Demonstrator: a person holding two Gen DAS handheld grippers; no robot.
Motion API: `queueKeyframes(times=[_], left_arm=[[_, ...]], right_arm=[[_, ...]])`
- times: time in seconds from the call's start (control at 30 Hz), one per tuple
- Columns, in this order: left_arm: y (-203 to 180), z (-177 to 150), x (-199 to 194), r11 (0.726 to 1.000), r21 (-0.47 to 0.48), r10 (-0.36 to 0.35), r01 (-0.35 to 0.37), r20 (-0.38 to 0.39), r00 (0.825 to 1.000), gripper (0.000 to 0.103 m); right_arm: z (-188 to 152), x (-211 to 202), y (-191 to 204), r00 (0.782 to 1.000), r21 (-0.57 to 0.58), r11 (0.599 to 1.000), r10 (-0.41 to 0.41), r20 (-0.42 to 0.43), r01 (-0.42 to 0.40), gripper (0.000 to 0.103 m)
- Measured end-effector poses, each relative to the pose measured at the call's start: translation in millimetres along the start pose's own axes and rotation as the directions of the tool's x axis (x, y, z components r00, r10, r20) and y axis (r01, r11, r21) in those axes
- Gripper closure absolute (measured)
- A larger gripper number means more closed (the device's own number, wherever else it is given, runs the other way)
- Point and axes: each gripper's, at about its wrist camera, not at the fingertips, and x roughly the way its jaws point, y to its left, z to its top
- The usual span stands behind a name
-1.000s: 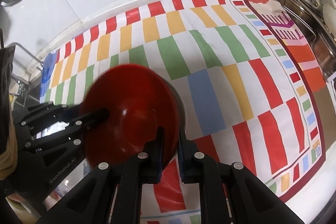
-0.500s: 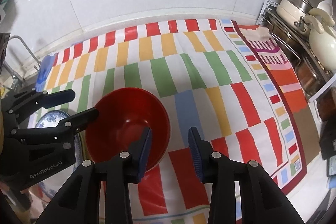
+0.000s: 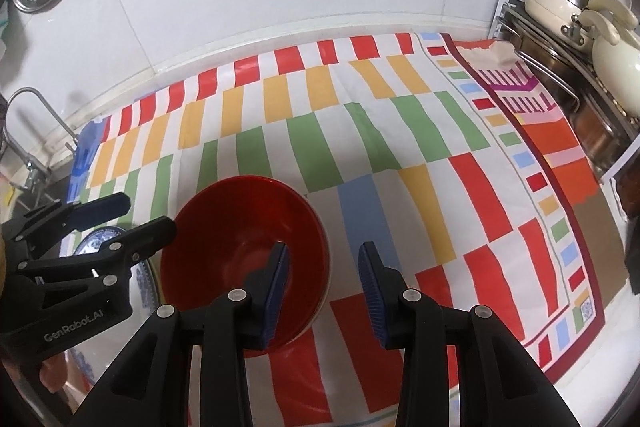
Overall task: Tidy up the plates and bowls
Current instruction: 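Close the left gripper on the rims of the nested bowls, then carry the nested bowls over the blue-patterned plate stack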
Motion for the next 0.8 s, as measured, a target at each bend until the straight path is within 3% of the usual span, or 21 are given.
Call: queueKeyframes(times=[0.8], left_arm=[[0,-12,54,0.996,-0.087,-0.033,0.02,-0.149,0.988,0.039]], right_arm=[[-12,57,-20,0.985,0.148,0.984,0.12,-0.126,-0.101,0.066]])
